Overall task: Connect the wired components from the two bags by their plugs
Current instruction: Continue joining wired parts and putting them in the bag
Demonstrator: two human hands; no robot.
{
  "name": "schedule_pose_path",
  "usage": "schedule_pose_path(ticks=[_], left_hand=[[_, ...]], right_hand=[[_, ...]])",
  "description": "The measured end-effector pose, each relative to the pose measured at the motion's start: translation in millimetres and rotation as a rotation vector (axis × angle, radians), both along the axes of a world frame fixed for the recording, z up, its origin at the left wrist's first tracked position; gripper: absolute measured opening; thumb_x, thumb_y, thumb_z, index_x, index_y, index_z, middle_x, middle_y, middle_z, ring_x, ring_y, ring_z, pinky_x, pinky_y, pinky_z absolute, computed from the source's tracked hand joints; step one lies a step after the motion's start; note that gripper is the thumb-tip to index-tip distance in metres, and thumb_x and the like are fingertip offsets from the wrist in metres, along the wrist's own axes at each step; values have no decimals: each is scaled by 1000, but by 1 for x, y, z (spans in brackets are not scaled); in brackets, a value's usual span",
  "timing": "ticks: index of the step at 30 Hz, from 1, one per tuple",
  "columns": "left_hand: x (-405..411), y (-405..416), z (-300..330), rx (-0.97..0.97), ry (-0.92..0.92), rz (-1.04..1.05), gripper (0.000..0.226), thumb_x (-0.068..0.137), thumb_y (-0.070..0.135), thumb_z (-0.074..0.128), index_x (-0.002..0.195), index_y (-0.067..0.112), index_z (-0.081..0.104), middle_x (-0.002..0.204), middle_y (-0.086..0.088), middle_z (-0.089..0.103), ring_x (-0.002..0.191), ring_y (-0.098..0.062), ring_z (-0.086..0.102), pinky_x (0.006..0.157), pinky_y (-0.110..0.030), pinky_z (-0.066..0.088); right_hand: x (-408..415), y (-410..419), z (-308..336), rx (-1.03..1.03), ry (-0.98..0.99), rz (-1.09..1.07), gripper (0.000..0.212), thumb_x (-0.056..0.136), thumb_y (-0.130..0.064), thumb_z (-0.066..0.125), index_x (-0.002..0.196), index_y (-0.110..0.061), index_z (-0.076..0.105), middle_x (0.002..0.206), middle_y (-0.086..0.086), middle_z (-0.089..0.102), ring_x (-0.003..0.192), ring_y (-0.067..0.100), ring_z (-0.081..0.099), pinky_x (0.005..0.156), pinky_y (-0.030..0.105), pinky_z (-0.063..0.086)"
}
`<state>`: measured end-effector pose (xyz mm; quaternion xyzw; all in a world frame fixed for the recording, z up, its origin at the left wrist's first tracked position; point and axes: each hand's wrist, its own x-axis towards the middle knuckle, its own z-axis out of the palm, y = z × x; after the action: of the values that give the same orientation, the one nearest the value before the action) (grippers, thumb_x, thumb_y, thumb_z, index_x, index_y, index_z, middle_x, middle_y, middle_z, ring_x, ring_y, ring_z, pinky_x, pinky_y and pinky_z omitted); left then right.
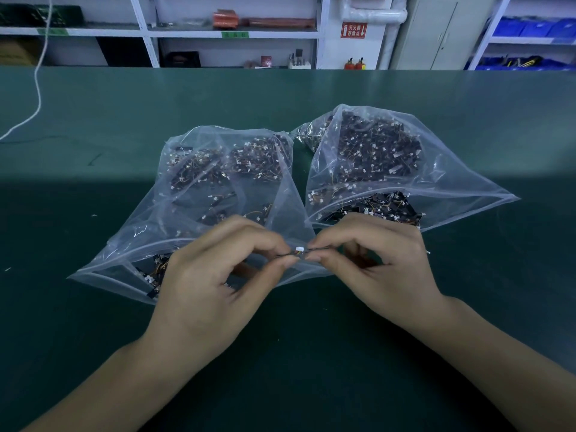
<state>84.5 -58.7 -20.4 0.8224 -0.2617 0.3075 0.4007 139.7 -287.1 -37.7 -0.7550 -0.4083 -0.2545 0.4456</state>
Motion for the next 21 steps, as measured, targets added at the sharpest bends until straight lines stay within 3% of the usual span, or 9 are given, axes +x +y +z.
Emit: schedule_pose_path(ticks=[5,8,12,14,18,21], left_hand=[[0,-1,0,-10,8,6,5,92,11,78,91,6,77,91,3,69,85,-12,70,69,-12,50],[1,0,-3,-5,9,1,5,93,12,79,91,8,77,91,5,69,83,-12,69,68,-11,49],[-3,-2,-4,-99,71,6,16,92,32,78,104,24,73,93,11,70,78,-10,73,61,-18,55],[-5,0,-2,-119,71,15,16,93,39,76,101,27,69,87,11,69,70,-12,70,57,-20,54],[0,11,-3,139,-19,54,44,107,39,63,70,16,67,64,13,56,56,-10,56,51,-30,45],[3,14,-4,321,-21,136,52,109,44,56,64,18,55,59,10,47,55,-11,50,47,-36,43]], right_hand=[[-1,1,0,4,27,2,9,94,-13,81,93,-4,79,78,0,69,59,11,54,55,25,43],[0,1,1,-14,40,18,8,93,-11,80,93,-4,79,77,1,69,62,5,53,57,21,42],[3,-3,1,2,76,17,12,98,-17,76,94,-6,76,75,2,67,54,21,56,51,34,43],[9,-10,2,-6,101,3,12,101,-19,72,95,-8,74,75,1,67,54,23,58,50,38,44],[28,-31,6,-146,101,-177,16,103,-21,69,88,-16,72,70,-9,62,56,15,53,53,32,42],[38,-43,3,-257,141,-383,17,98,-30,72,82,-25,70,66,-20,58,59,9,55,57,24,40]])
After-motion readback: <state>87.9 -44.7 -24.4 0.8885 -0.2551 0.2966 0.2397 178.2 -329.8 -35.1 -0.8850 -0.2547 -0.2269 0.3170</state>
